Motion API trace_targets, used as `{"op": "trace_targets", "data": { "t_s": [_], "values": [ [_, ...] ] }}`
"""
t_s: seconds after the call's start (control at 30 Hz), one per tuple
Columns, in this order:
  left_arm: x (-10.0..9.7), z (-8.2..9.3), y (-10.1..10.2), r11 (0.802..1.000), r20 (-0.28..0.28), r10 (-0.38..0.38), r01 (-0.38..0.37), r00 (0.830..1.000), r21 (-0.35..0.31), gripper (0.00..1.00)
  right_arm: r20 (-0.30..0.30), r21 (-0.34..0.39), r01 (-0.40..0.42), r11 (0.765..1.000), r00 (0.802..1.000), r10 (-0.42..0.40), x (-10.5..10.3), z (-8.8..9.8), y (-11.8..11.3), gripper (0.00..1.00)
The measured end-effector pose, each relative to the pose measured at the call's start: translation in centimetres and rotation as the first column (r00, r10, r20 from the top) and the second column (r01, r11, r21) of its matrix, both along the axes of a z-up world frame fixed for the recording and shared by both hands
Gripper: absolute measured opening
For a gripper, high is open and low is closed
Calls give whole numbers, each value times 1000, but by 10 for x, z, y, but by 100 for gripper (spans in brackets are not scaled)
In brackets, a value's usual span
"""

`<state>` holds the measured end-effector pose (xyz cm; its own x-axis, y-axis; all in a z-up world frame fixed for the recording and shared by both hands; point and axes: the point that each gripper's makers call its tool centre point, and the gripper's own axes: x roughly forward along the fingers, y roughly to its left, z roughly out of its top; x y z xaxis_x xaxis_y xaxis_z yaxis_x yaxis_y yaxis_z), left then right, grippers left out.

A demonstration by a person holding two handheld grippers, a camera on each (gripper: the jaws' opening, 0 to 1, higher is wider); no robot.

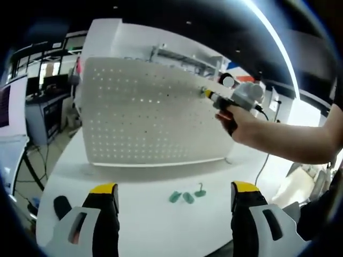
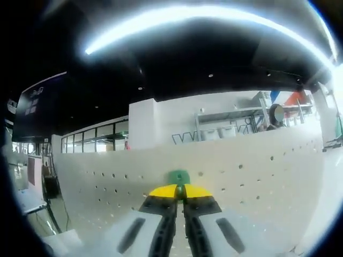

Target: Insert the hook assembly into the mounting plate slot until the hook locks in place.

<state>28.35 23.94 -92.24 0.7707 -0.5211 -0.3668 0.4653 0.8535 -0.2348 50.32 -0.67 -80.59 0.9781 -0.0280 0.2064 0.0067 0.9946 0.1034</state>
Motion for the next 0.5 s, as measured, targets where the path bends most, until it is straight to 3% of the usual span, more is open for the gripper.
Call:
{"op": "trace_targets", "data": {
  "t_s": [0.1,0.27,0.37,0.5],
  "values": [
    [1,0,0,1000,2,1,-1,1000,-2,88,-39,-39,8,999,999,-10,5,-5,1,1],
    [0,-2,0,1000,-2,1,-1,1000,3,88,-46,-39,20,999,999,-22,5,-5,1,1],
    [-2,-2,1,1000,0,4,-4,1000,-1,88,-70,-9,6,1000,998,-6,6,-7,0,2],
    [-1,-3,3,1000,2,7,-7,1000,1,89,-102,-28,-10,1000,995,7,8,-9,2,6]
  ]
}}
